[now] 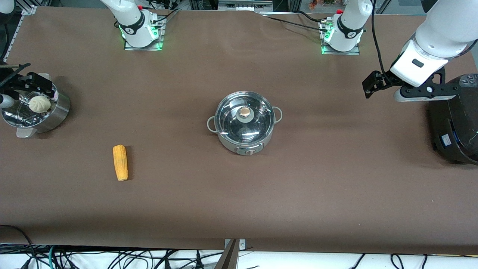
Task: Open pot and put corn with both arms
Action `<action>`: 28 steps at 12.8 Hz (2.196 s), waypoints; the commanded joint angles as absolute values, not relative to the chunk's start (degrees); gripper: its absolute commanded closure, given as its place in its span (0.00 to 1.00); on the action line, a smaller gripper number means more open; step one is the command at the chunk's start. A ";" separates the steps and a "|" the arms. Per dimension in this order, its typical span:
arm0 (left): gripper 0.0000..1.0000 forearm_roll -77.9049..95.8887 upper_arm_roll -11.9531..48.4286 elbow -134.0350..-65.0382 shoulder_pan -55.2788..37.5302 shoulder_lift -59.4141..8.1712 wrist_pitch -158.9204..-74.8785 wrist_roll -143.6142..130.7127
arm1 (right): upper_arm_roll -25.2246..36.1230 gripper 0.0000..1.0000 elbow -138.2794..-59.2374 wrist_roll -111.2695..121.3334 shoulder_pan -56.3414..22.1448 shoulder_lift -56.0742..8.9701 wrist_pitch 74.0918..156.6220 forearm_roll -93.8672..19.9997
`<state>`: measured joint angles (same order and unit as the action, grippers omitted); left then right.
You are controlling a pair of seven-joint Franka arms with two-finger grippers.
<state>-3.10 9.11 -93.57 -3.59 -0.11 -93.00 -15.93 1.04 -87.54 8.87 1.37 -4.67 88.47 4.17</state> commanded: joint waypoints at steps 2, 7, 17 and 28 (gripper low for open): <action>0.00 -2.11 9.14 -91.06 -2.99 -1.14 -91.41 -13.63 | 0.70 0.00 -85.87 9.49 1.67 -5.27 88.07 4.66; 0.00 -1.24 8.01 -90.79 -3.34 -1.23 -92.02 -12.84 | 0.70 0.00 -85.87 9.49 1.67 -5.27 88.15 4.66; 0.00 0.53 4.04 -90.00 -2.11 -1.32 -91.32 -8.08 | 0.70 0.00 -85.87 9.49 1.76 -5.27 88.15 4.66; 0.00 1.41 9.65 -88.00 -9.02 -9.29 -89.56 -9.05 | 0.44 0.00 -86.04 10.54 1.58 -13.78 95.25 4.14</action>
